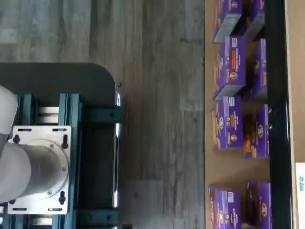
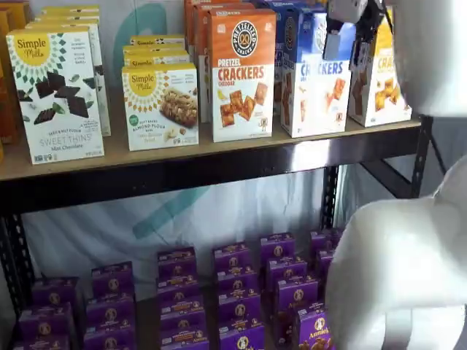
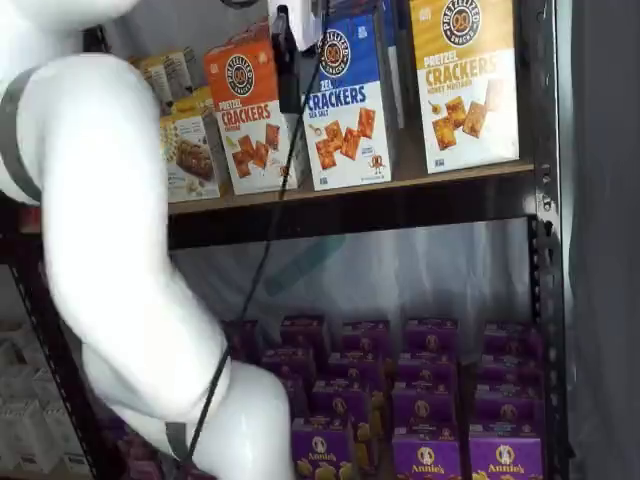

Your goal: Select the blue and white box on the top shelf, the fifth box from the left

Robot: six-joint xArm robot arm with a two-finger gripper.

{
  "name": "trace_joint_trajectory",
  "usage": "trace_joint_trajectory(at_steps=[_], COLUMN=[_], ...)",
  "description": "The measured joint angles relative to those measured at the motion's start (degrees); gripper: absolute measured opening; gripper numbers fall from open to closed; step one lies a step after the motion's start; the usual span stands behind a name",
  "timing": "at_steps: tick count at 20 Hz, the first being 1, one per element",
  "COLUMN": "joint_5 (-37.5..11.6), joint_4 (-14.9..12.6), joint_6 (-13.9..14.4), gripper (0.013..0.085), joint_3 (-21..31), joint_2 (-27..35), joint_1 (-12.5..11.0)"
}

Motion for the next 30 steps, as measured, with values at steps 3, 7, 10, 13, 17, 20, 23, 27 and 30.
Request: trace_joint_trajectory(at_steps=[3,7,10,13,17,20,23,27,30], joint_5=[-0.2,-1.0,-0.8,-1.8,-2.3,-3.4,-4.4,-5.6,-6.2], joint_4=[-4.1,-4.2,-2.2,1.9,8.3,11.9,14.6,18.4,20.5], joint_6=[1.9,3.4,3.9,3.8,3.2,3.3,3.8,4.7,5.3], gripper=[0.085,0.085,0.085,0.085,0.085,0.085,0.085,0.085,0.085], joint_3=[1.4,3.3,3.6,3.8,2.4,1.8,1.0,0.4,-0.4], joint_2=[-0.7,-1.7,-1.9,-2.5,-2.2,-2.2,-1.9,-1.6,-0.9], joint_1=[3.5,5.0,4.8,3.2,0.0,-1.4,-2.1,-3.0,-3.4])
